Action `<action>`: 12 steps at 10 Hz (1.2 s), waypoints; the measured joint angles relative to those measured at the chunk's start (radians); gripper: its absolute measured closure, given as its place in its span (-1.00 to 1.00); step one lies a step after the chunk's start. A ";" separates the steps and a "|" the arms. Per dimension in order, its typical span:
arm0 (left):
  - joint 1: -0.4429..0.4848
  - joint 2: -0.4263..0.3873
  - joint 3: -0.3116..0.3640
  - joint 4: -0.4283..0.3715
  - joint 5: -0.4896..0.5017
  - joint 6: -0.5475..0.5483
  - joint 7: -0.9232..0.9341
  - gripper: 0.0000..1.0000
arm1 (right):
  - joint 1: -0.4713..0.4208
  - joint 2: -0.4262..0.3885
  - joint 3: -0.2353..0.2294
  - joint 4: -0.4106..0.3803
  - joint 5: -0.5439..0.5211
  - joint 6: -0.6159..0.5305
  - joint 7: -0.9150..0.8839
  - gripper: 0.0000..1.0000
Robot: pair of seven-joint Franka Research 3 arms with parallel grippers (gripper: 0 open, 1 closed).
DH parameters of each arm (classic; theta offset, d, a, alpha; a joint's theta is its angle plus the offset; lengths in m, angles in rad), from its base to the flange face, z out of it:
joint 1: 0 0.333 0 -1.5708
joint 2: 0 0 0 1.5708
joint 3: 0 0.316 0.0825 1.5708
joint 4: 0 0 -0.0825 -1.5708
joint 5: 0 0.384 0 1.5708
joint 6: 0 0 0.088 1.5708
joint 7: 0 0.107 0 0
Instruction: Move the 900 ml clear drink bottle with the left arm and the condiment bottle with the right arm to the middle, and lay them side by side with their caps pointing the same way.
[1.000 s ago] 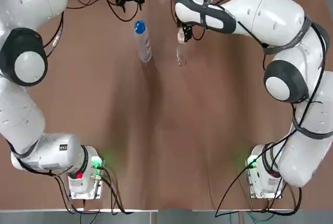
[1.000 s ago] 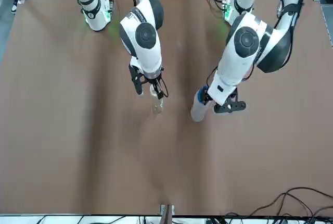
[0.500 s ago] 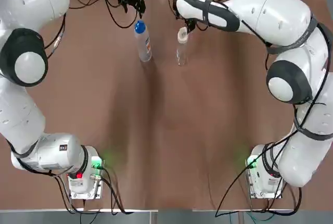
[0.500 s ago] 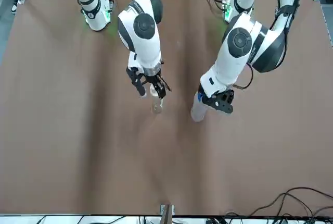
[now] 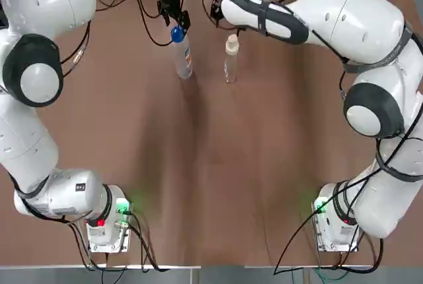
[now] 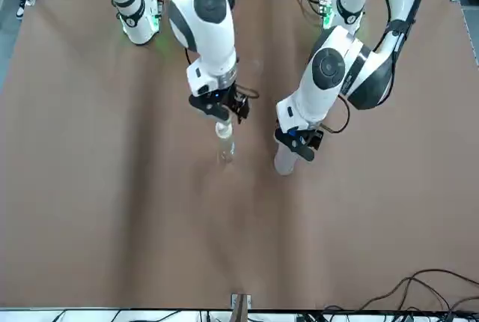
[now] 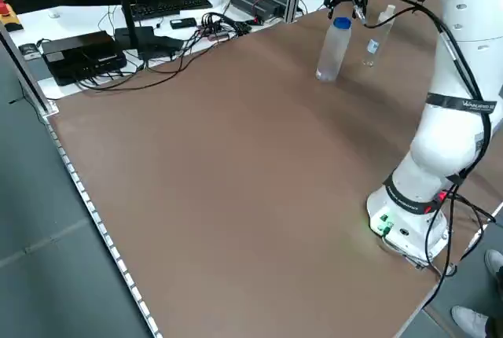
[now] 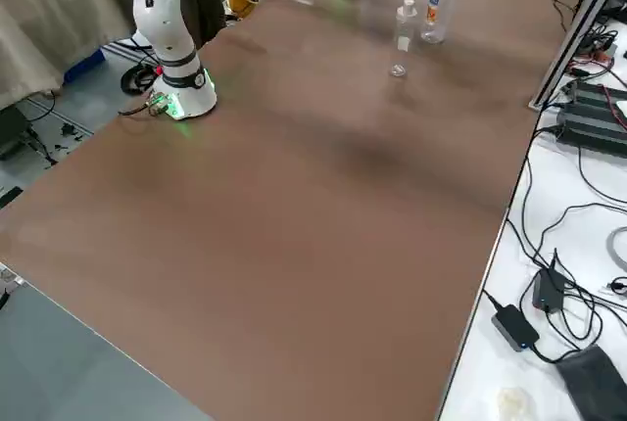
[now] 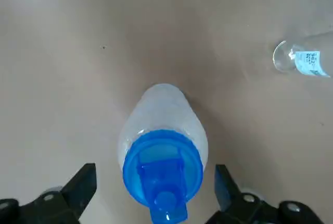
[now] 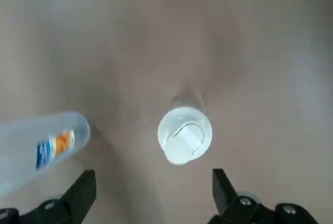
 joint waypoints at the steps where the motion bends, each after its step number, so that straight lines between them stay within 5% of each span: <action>1: 0.001 0.001 0.000 -0.007 0.000 0.000 0.001 -1.00 | 0.006 0.000 0.000 -0.001 -0.002 -0.001 -0.128 -0.97; 5: 0.001 0.005 0.000 -0.012 0.000 0.000 0.001 -0.90 | 0.017 0.001 0.000 -0.003 -0.032 -0.002 -0.595 -0.97; 9: -0.002 0.009 -0.001 -0.016 0.000 0.000 0.000 -0.37 | 0.025 0.001 -0.001 -0.008 -0.051 -0.002 -1.012 -0.97; 12: 0.001 0.009 -0.001 -0.015 -0.002 0.000 -0.022 -0.36 | 0.025 0.001 -0.001 -0.011 -0.052 -0.002 -1.321 -0.97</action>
